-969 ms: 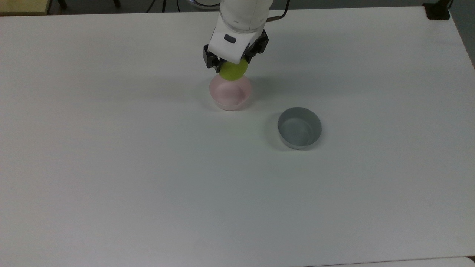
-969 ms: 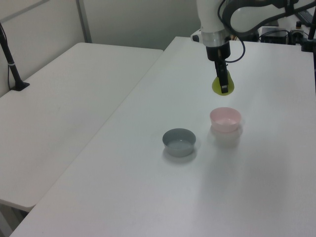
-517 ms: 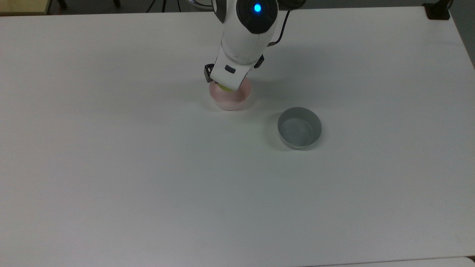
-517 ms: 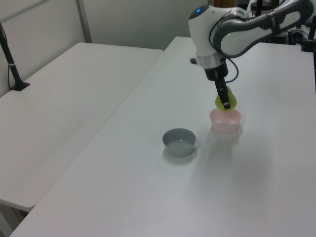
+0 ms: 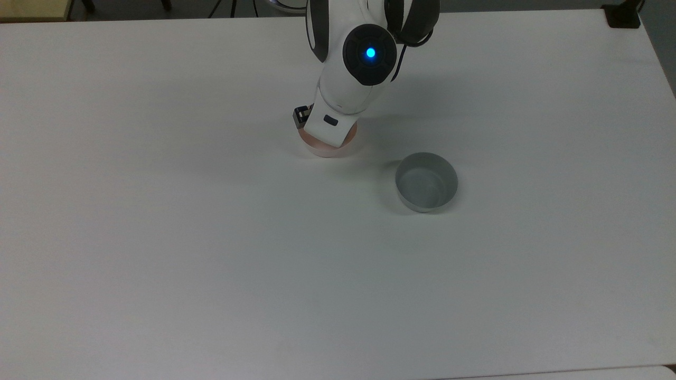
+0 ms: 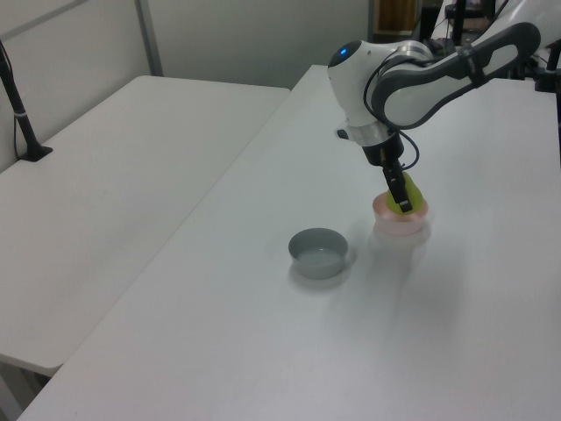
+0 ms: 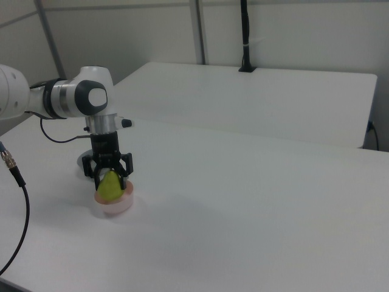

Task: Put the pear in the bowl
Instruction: 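Lower the held pear into the pink bowl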

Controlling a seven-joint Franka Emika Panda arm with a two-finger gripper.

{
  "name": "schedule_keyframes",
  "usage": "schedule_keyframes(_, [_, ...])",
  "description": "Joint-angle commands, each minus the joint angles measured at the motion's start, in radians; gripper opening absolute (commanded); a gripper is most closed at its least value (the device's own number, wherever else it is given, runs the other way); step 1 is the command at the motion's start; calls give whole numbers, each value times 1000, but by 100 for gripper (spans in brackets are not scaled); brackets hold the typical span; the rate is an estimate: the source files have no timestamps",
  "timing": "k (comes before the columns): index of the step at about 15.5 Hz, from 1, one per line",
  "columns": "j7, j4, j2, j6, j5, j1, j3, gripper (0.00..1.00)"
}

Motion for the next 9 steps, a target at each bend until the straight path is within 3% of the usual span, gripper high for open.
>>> schedule_keyframes(1, [5,-7,0,20,-13,1,6,82])
schedule_keyframes(3, [7,-7,1,20,-13,1,6,100])
schedule_keyframes(9, [7,1,-8,16,-12,-1,5,100])
